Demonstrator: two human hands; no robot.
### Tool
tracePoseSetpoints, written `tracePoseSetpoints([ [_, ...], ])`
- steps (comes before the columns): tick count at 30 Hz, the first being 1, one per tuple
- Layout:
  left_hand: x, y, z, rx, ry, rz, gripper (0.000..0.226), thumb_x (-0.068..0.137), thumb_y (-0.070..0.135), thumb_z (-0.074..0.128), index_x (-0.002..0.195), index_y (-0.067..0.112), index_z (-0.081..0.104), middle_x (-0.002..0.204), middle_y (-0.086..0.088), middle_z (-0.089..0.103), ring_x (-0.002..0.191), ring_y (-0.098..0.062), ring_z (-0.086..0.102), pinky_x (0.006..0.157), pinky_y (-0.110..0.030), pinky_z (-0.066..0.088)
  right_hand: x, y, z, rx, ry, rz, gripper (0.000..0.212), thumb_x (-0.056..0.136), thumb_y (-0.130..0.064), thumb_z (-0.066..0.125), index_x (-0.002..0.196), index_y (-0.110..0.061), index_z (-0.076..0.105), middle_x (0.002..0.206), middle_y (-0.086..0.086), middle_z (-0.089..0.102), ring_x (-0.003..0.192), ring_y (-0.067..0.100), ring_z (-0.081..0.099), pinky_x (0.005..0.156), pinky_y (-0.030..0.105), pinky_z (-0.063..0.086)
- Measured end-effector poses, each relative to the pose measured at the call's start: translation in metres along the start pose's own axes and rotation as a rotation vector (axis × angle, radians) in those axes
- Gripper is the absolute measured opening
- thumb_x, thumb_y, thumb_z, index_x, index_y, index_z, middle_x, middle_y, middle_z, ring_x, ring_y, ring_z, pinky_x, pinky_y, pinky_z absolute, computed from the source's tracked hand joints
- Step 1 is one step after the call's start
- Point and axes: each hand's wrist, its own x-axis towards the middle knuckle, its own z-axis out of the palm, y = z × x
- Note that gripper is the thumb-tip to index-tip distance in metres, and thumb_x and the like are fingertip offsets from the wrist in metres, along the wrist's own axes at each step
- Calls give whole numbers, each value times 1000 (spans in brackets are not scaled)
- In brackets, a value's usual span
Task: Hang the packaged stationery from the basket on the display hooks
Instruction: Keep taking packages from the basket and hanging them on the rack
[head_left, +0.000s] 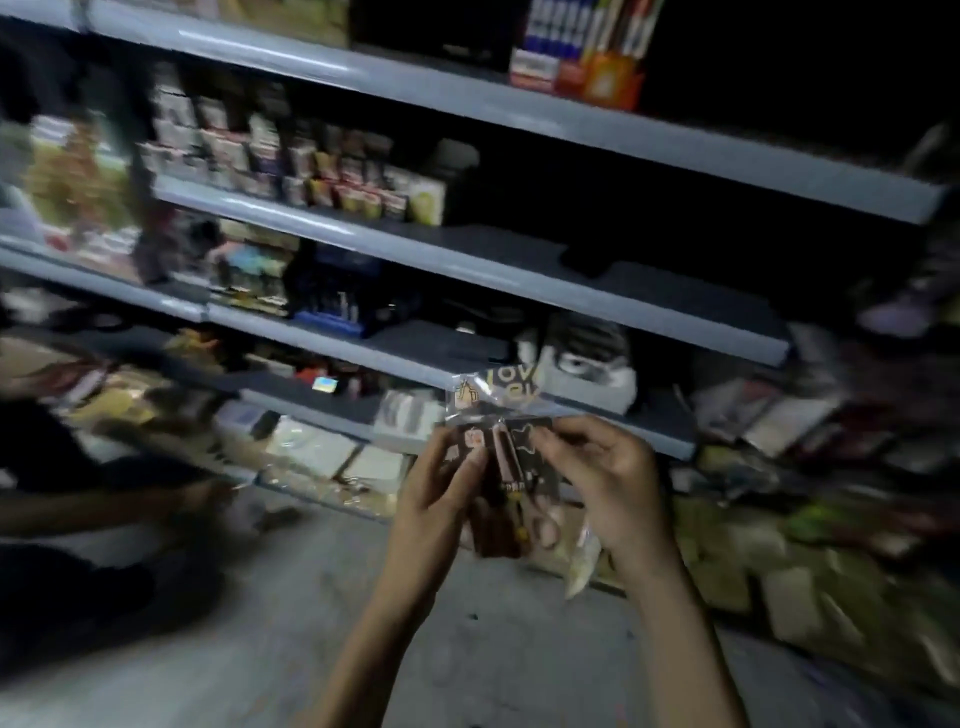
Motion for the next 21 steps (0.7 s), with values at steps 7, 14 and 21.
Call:
tracePoseSetpoints([
  [7, 27, -8, 89, -39, -250, 32, 6, 98, 10, 69, 101, 7, 73, 92, -5, 76, 83, -8, 70, 72, -18, 53, -33, 11, -105, -19, 358, 49, 1, 83, -20, 81, 83, -20, 82, 85, 1, 80, 81, 10, 74, 70, 20, 54],
  [14, 37, -21, 205, -42, -367, 62, 8, 100, 14, 68, 96, 17, 75, 90, -2, 75, 86, -14, 70, 78, -33, 53, -50, 14, -197, -40, 535, 45, 1, 85, -21, 81, 86, -22, 81, 87, -3, 80, 84, 10, 75, 70, 18, 53],
  [21, 39, -35, 334, 5, -488, 39, 9, 97, 21, 70, 93, 25, 76, 93, -3, 76, 93, -23, 73, 82, -42, 58, -43, 19, -319, -34, 653, -3, 6, 88, -16, 79, 93, -19, 81, 92, -5, 80, 90, 9, 75, 75, 18, 55],
])
